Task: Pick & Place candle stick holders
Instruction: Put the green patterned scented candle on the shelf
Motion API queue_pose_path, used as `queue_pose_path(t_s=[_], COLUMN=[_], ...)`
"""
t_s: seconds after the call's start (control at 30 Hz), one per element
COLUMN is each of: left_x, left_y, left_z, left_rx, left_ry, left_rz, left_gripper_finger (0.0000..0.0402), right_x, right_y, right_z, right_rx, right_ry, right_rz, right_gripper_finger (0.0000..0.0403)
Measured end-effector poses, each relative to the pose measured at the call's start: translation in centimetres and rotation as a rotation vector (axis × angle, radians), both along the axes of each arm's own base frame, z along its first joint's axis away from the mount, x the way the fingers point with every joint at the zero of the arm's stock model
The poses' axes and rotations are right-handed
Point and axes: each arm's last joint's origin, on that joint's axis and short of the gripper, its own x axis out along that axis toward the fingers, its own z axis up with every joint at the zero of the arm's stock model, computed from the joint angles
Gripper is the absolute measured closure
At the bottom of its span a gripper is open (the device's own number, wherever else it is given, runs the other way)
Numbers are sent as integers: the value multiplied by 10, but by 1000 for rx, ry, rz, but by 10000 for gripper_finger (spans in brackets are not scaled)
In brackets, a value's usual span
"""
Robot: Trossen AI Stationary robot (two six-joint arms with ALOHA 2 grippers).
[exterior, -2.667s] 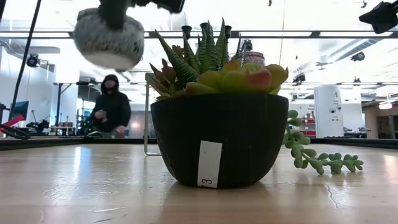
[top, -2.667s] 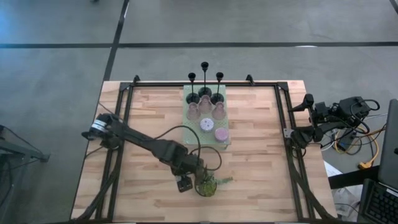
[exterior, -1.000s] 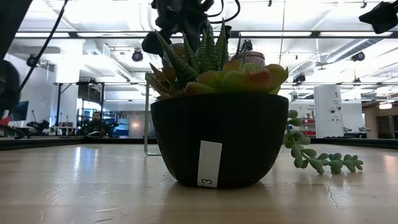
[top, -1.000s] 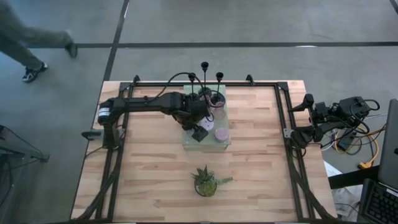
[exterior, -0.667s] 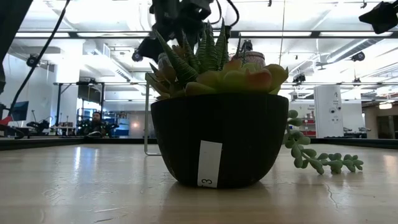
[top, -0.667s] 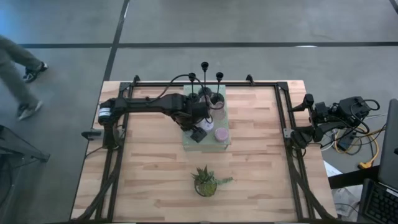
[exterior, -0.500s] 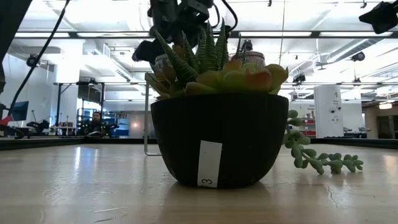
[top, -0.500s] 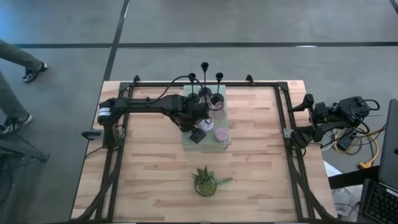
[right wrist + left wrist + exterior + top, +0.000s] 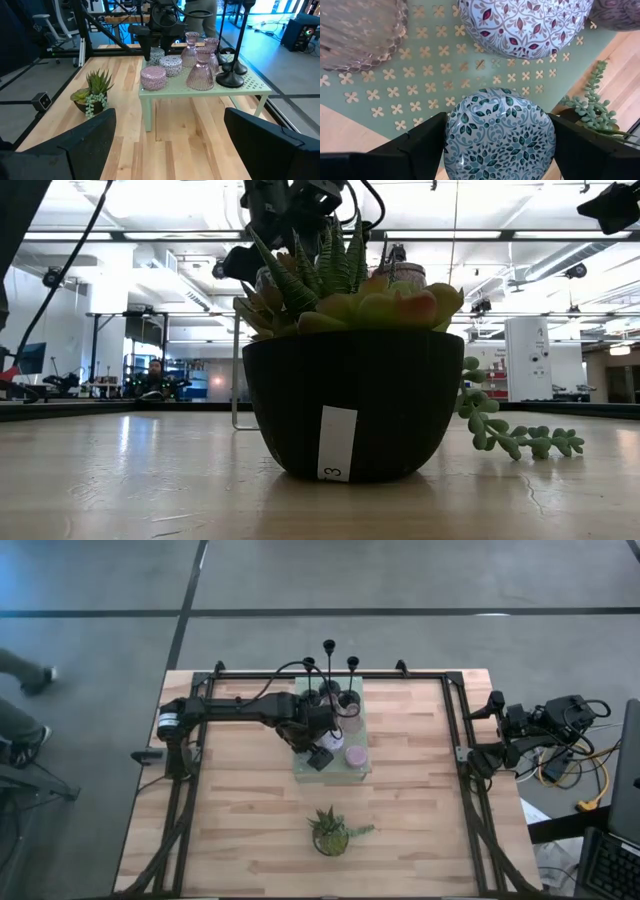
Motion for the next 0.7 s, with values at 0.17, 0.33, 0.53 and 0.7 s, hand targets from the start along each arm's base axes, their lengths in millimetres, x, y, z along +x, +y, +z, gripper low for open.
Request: queue_pose_path(t_s=[0.17,0.33,0.53,0.7], left_x=[0,0,0,0], left_y=[0,0,0,0], left_z=[0,0,0,0], left_rx=[-3,-3,-3,-6], left_ry=[0,0,1,2], left_rz=[-1,-1,-1,4], left_gripper_finger=[91,84,76,76], right_x=[0,0,0,0], right_y=[0,0,0,0], right_z=[0,0,0,0], right_rx=[0,0,0,0], right_ry=[0,0,0,0], right_rz=[0,0,0,0], right_gripper_finger=[37,37,37,37])
